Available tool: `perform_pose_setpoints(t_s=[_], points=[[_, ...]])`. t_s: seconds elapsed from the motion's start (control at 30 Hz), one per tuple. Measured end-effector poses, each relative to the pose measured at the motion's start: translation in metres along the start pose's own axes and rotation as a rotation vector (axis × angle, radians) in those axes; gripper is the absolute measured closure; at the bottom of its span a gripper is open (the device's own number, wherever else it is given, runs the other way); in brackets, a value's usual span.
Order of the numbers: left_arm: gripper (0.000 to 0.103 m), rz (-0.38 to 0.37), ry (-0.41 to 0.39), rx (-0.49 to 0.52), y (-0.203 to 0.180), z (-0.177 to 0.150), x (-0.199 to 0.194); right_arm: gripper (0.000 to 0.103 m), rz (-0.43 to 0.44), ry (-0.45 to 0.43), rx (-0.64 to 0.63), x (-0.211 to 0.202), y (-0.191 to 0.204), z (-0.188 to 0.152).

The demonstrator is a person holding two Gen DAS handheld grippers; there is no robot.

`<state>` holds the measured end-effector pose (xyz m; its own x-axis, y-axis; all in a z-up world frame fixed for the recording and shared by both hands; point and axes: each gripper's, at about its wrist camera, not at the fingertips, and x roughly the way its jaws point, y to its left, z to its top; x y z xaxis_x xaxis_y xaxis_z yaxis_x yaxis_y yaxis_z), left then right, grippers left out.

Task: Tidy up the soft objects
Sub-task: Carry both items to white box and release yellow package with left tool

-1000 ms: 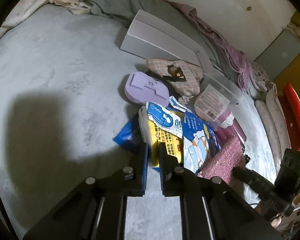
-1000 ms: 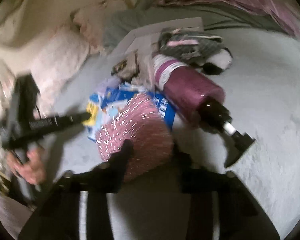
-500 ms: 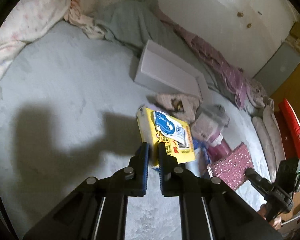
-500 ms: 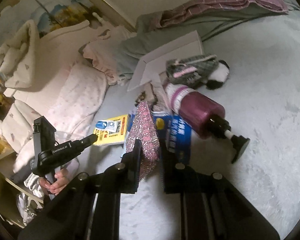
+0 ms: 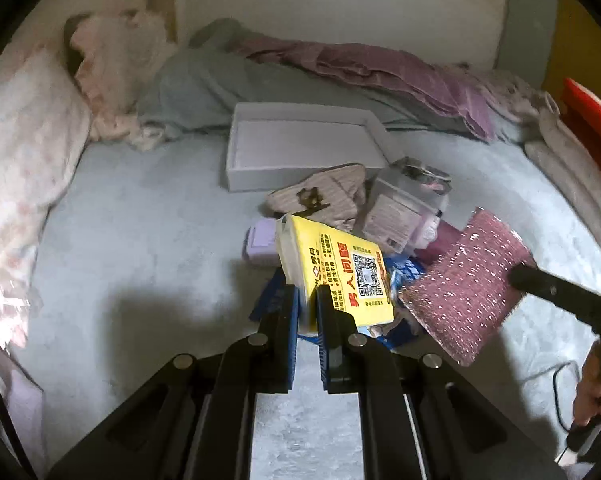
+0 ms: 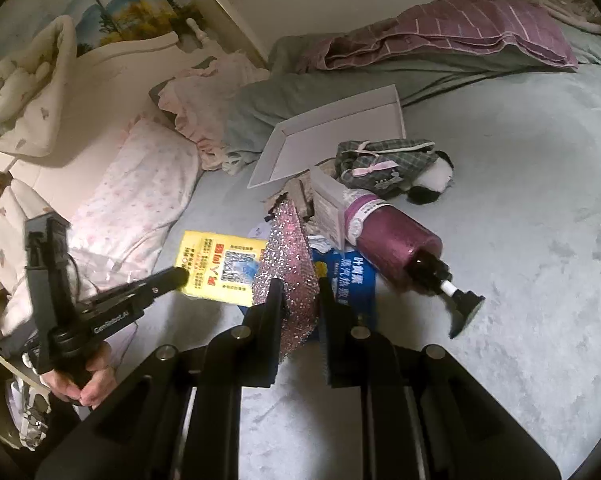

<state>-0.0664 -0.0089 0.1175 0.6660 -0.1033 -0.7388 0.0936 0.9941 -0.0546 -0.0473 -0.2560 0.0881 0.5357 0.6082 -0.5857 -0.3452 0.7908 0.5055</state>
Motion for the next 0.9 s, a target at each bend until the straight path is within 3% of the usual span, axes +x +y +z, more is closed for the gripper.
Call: perform_pose_setpoints(t_s=[0.07,0.2,0.43,0.6,0.77,0.9], points=[[0.096,-0.003,-0.007,0.014,-0.002,0.003,-0.002,0.085,-0.009,0.000,-0.001,-0.001,-0.001,0.000],[0.096,-0.026,-0.008,-0.066,0.014,0.016,0.001,0.085,-0.012,-0.010,0.024,-0.003,-0.009,0.002],[0.096,-0.143,-0.019,-0.191,0.036,0.034,0.012,0.085,0.023,-0.034,0.108,-0.001,-0.021,0.015],[0.096,-0.209,-0.037,-0.225,0.041,0.068,0.030,0.085,0.074,-0.064,0.197,0.006,-0.028,0.040],[0.096,-0.285,-0.042,-0.271,0.051,0.107,0.065,0.085,0.066,-0.098,0.249,0.022,-0.031,0.073],[0.096,-0.250,-0.014,-0.277,0.062,0.136,0.105,0.085,0.115,-0.101,0.327,0.059,-0.041,0.105]])
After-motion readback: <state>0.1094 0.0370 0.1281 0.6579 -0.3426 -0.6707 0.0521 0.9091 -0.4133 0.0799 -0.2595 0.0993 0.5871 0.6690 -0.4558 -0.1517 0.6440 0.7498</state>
